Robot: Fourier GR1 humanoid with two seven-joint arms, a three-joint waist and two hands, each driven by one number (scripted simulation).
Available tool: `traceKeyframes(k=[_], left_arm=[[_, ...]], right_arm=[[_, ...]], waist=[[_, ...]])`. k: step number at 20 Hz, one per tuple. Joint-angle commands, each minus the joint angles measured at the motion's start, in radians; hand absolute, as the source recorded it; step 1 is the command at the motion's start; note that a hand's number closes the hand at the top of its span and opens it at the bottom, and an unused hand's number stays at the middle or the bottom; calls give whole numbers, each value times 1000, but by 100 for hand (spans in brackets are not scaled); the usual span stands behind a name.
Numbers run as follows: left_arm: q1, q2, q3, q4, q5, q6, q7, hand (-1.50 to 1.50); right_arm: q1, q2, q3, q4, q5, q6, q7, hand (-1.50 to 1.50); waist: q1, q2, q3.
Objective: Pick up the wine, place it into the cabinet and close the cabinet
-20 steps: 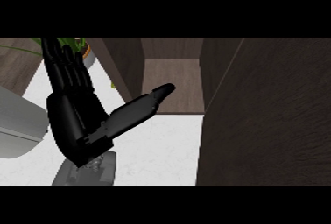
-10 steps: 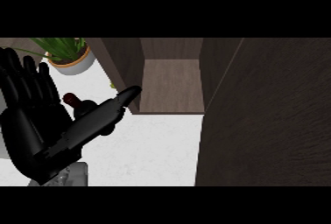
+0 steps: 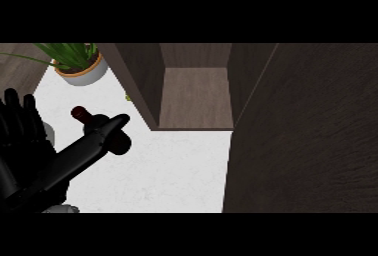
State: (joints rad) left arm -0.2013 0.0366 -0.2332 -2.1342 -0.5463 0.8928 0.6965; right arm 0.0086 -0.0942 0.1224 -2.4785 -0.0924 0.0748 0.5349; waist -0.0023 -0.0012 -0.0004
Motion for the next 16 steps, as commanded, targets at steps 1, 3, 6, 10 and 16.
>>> traceKeyframes(k=[1,3,6,10,16], left_arm=[[42,36,60,42,182,18,-132,-150],[135,24,21,-17,210,6,-143,-150],[99,53,109,69,344,-31,-207,-150],[174,1,81,139,401,-40,-361,-150],[150,-35,125,308,581,-67,-610,-150]], right_arm=[[18,-13,-58,-94,-85,6,45,-150],[95,-4,-17,-142,-88,30,28,-150],[-1,-12,-19,-188,-70,-25,156,-150],[-17,-9,-28,-135,-88,-5,118,-150],[-52,-29,-64,-151,-102,-7,150,-150]], waist=[[-4,2,0],[-4,-1,0],[-7,0,-1],[-2,1,-1],[-7,1,-1]])
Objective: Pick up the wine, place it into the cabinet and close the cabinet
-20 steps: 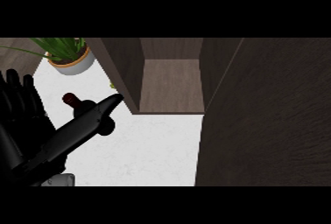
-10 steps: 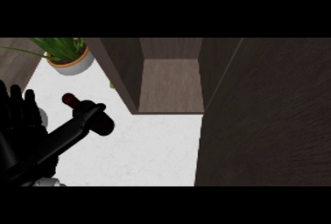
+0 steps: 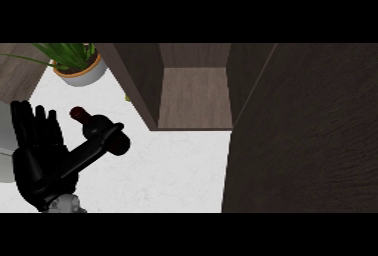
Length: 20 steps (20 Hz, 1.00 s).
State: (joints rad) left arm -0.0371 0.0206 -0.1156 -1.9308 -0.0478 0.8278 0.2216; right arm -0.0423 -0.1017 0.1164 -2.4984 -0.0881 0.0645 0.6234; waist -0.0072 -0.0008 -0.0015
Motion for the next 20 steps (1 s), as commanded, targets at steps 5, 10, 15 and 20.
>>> traceKeyframes(k=[5,10,15,20], left_arm=[[129,-20,75,66,143,-85,-241,-150],[41,-19,161,239,240,-141,-332,-150],[32,-18,170,297,287,-163,-387,-150],[54,-21,110,345,320,-144,-449,-150]], right_arm=[[-16,8,-10,-99,-43,-23,70,-150],[-19,-15,-53,-118,-113,7,82,-150],[-34,36,25,-113,-2,-38,92,-150],[-22,-22,-125,-119,-154,27,82,-150]], waist=[[8,-1,1],[2,0,1],[4,0,1],[2,0,2]])
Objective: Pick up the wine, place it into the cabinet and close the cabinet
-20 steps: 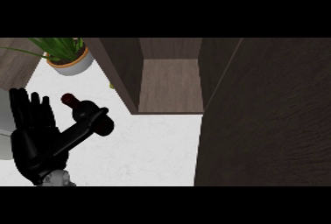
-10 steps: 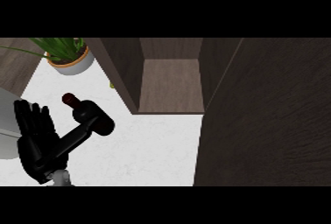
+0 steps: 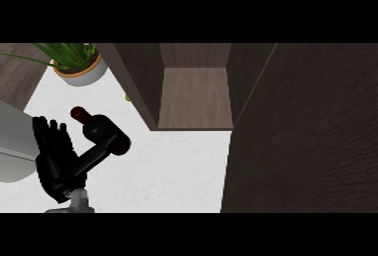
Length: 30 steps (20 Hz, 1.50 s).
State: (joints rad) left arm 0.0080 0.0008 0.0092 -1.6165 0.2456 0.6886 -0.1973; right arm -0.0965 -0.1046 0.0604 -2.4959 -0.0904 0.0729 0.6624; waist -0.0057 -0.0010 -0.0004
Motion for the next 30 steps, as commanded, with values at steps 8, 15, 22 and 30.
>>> traceKeyframes(k=[8,15,22,30], left_arm=[[20,-1,33,156,127,-127,-186,-150],[-30,35,96,298,195,-227,-251,-150],[-115,32,105,431,207,-235,-309,-150],[-133,-1,89,579,263,-261,-441,-150]], right_arm=[[52,63,101,-97,17,-22,5,-150],[83,47,69,-159,-30,-1,34,-150],[11,8,16,-164,-70,-3,115,-150],[56,37,43,-155,-49,9,58,-150]], waist=[[4,0,0],[0,-1,0],[-1,0,0],[-2,0,0]])
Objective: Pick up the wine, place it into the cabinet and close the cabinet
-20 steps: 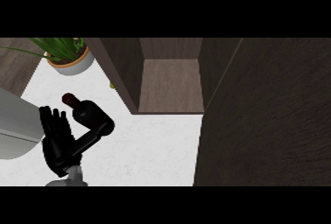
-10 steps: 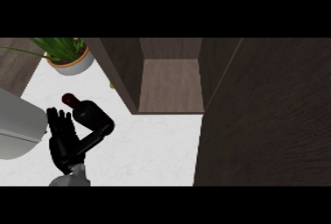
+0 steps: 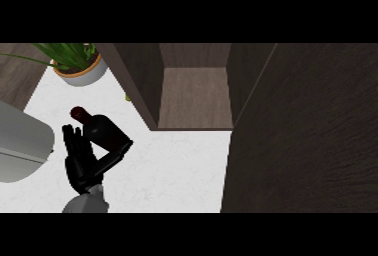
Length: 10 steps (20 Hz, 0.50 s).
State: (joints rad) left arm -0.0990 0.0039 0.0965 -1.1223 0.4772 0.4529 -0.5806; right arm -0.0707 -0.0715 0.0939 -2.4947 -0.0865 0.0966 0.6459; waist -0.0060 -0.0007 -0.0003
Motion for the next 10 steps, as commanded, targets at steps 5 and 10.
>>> traceKeyframes(k=[5,10], left_arm=[[-78,-3,11,173,73,-51,-112,-150],[-121,-3,62,241,68,-97,-145,-150]], right_arm=[[16,9,45,-145,-23,-17,77,-150],[57,-6,-43,-107,-98,19,9,-150]], waist=[[-3,0,0],[-3,1,0]])
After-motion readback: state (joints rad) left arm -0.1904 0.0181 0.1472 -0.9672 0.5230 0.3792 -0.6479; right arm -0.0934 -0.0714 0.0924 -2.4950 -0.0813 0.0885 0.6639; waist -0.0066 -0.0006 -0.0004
